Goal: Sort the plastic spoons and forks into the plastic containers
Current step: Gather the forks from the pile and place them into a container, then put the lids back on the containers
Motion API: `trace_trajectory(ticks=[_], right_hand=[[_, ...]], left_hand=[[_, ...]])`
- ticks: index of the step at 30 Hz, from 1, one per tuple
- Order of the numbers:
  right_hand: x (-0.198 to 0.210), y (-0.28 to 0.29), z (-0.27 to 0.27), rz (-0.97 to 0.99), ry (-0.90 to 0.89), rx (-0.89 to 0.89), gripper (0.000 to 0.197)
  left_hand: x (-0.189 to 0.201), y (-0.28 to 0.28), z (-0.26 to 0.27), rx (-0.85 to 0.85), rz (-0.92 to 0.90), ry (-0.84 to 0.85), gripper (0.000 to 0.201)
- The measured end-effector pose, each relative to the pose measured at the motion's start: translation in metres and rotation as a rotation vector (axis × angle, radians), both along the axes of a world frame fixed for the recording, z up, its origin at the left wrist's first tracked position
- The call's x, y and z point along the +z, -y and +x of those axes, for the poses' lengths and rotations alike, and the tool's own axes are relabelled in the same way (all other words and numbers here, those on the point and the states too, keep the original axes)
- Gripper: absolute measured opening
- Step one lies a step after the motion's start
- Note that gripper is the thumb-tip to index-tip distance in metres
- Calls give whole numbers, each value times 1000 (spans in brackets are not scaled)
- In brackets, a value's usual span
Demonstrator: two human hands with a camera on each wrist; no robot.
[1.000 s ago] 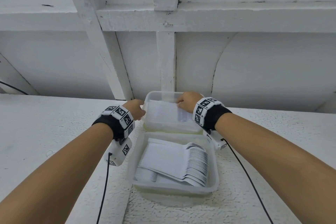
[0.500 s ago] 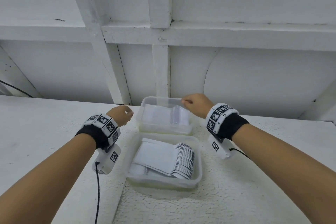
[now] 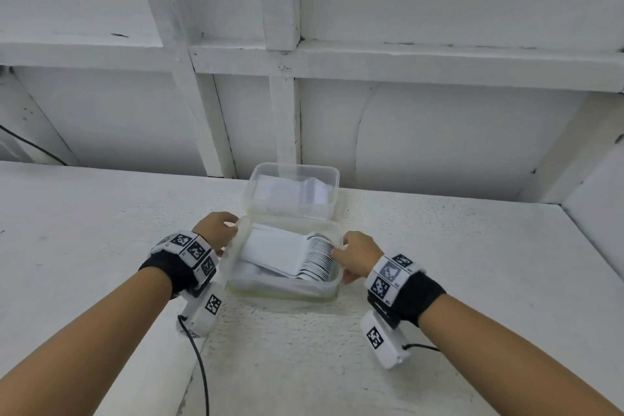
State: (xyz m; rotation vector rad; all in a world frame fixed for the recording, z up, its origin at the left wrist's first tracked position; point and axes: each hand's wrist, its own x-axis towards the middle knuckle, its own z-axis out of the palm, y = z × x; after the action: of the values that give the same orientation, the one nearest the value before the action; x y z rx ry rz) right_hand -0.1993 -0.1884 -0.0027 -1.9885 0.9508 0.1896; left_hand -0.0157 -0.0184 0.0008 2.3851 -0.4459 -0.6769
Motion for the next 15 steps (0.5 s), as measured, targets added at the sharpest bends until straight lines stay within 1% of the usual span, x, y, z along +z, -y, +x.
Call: trace_trajectory(ticks=[1,4,5,7,8,11,15], right_hand=[[2,-1,-2,-26,5,-6,10],[14,5,-15,-20,65,-63,11],[20,8,-23,-23,86,-82,15],[29,19,-42,-52,99,-128,30],[32,27,-54,-76,95,-147,32],[33,51,-93,-186,50,-192,30],[26,74,-147,-298,-85,-250,34]], left_hand=[[2,0,-2,1,-16,8,32],[13,3,-11,-9,-92,40,32],[16,7,-15,-17,-123,45,33],[21,18,-31,-50,-173,51,34],[22,25,-42,-73,-188,52,34],[15,55,-78,-154,-219,51,37],[-7,98,-127,-252,-212,30,39]])
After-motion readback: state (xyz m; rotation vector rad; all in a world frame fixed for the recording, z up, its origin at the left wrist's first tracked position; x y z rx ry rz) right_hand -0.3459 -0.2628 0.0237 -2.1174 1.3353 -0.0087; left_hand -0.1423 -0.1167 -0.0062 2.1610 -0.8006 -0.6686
